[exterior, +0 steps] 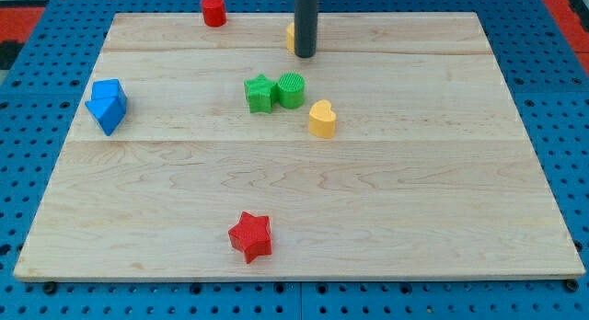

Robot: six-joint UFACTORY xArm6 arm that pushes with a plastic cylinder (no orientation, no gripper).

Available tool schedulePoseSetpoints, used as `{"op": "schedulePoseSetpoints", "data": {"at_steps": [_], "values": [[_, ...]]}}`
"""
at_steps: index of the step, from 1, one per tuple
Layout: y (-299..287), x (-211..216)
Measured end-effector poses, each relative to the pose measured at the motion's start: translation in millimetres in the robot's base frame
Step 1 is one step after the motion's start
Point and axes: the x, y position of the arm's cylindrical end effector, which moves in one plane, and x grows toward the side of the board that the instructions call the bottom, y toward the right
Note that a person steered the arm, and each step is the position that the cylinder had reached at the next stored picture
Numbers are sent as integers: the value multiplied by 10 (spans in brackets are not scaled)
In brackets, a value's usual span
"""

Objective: Push the yellow heart into the yellow hexagon

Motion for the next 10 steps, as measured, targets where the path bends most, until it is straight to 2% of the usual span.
{"op": "schedulePoseSetpoints", "data": {"at_steps": [1,2,3,4,5,6,7,9,10], "values": [[37,-161],[438,394],[669,1429],[380,1946],[233,2115],[-15,2251],[-67,1752],[674,1643],[951,1391]]}}
